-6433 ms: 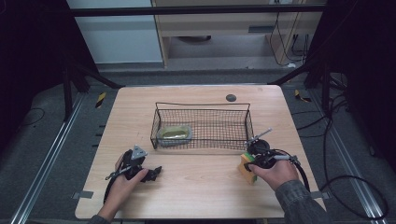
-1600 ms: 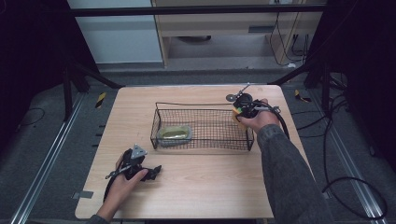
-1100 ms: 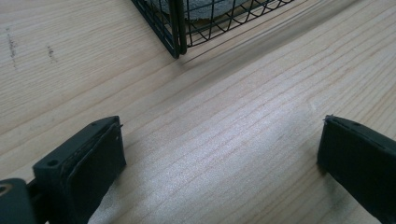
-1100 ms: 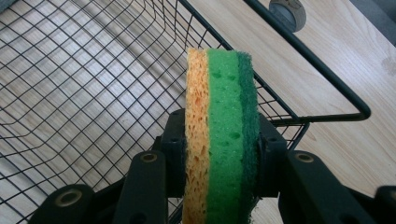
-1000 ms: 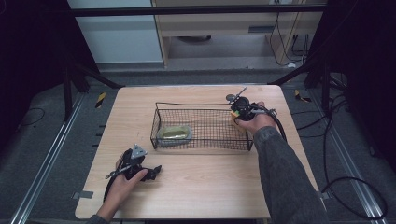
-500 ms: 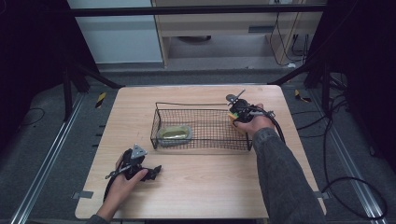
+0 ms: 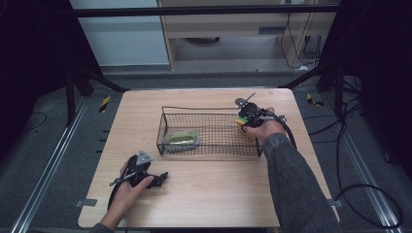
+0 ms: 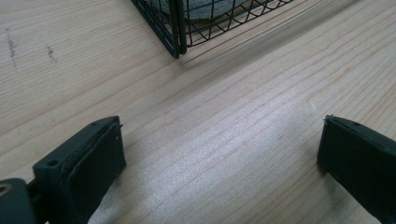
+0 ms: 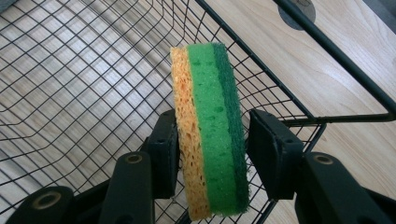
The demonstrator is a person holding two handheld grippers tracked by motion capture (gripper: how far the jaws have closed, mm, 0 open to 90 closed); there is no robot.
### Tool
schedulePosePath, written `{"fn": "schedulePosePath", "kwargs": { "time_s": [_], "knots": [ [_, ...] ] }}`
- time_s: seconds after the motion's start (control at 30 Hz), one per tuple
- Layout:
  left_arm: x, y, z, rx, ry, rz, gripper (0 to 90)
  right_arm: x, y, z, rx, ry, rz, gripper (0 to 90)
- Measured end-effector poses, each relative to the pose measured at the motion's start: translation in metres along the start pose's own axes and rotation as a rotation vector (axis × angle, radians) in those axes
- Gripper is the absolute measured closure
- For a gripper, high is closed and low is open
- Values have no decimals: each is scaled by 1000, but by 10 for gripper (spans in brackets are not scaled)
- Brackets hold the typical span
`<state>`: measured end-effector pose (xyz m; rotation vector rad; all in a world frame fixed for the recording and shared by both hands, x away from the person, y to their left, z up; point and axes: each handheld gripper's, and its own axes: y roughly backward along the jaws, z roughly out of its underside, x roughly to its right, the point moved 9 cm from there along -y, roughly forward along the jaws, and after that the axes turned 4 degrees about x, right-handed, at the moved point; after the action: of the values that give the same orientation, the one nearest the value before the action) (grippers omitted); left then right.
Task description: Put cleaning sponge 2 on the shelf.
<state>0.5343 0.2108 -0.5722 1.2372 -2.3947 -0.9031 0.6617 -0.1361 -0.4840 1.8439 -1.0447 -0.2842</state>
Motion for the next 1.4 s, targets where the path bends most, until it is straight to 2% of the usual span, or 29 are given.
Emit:
{"fn": "schedulePosePath", "kwargs": {
  "time_s": [0.73,1.1,1.4],
  "knots": [
    [0,0,0,0,0,0,0,-22,7,1,2,12,-46,545],
    [0,0,0,0,0,1,0,-27,13,2,17,-21,-65,450],
    [0,0,0,0,0,1,0,-30,24,3,38,-44,-86,381]
  ]
}}
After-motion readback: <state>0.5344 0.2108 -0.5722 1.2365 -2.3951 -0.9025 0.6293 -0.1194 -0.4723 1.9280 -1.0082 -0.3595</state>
